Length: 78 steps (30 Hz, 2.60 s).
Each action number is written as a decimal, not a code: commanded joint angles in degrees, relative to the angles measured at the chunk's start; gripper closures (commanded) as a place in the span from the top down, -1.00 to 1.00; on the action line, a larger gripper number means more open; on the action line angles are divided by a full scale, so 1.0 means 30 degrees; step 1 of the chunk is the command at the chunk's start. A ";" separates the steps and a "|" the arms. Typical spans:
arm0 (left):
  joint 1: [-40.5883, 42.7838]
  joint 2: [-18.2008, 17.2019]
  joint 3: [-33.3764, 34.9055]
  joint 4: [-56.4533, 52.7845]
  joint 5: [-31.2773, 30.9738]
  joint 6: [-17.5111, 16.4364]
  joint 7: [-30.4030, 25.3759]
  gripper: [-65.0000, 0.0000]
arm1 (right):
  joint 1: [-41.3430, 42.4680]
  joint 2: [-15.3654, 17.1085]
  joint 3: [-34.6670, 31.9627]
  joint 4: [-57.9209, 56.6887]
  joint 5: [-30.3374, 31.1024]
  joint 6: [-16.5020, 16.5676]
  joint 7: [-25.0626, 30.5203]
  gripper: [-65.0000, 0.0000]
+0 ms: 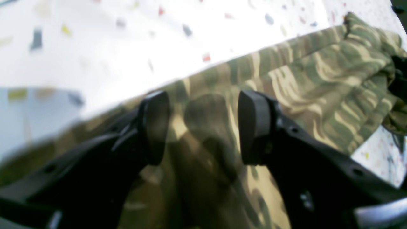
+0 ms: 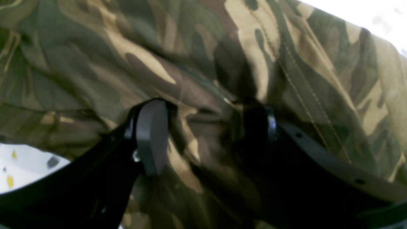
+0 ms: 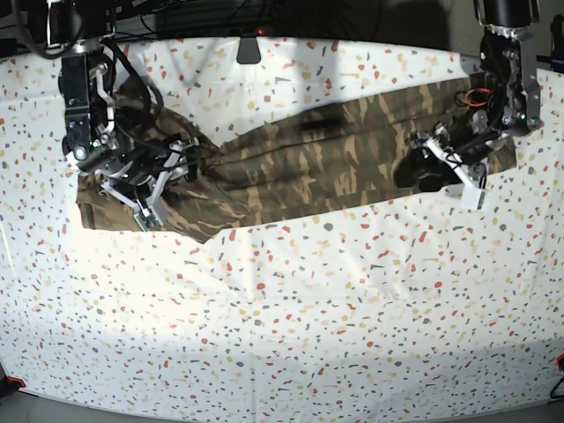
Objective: Fold the T-shirt properly
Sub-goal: 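Regrasp the strip ends with both grippers and push them toward the middle, then regrasp the strip end with the left gripper and pull it taut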
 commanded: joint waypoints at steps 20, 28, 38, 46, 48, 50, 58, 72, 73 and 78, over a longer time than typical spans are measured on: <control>0.1508 -0.1902 0.0080 1.2254 0.1807 0.3949 0.7912 0.07 | 0.1093 0.0219 0.0051 -0.0539 -0.1078 -0.0561 -0.1515 0.13; 0.7410 -0.1909 0.0080 1.3682 0.1916 0.3927 0.6878 -0.11 | 0.1100 0.0219 0.0051 -0.0539 -0.1071 -0.0561 -0.1647 0.13; 0.7439 -0.1705 0.0102 1.0040 0.3905 0.3942 0.4554 -0.14 | 0.1100 0.0219 0.0051 -0.0539 -0.1064 -0.0561 -0.1647 0.13; 0.3978 -0.1552 0.0102 0.3665 0.4699 0.3206 0.4313 -0.14 | 0.1224 0.0219 0.0051 -0.0546 -0.1071 -0.0568 -0.0860 0.13; 0.3198 -0.1552 0.0102 0.2747 0.4699 0.2973 0.4313 -0.14 | 0.1282 0.0226 0.0058 -0.0546 -0.1078 -0.0576 -0.0838 0.13; 0.2594 -0.1552 0.0102 0.2317 0.4699 0.2776 0.4350 -0.14 | 0.1282 0.0219 0.0058 -0.0546 -0.1086 -0.0576 -0.0656 0.13; 0.2455 -0.1639 0.0095 0.2302 0.4692 0.2776 0.7730 -0.14 | 0.1202 0.0240 0.0058 -0.1013 -0.1282 -0.0583 -0.1341 0.13; 0.5370 -0.5078 0.0095 0.2310 0.4444 0.2805 0.7096 -0.14 | 0.3432 0.0998 0.0036 -0.3541 -0.1508 -0.0175 -0.1173 0.13; 0.5202 -0.5275 0.0095 0.2346 0.4080 0.2798 0.7191 -0.14 | 0.3497 0.1086 0.0036 -0.3541 -0.1421 -0.0175 -0.1224 0.13; 0.5027 -0.6200 0.0095 0.3599 0.1785 0.2812 0.7686 -0.14 | 0.3541 0.1647 0.0036 -0.3060 0.1049 0.0102 -0.1158 0.13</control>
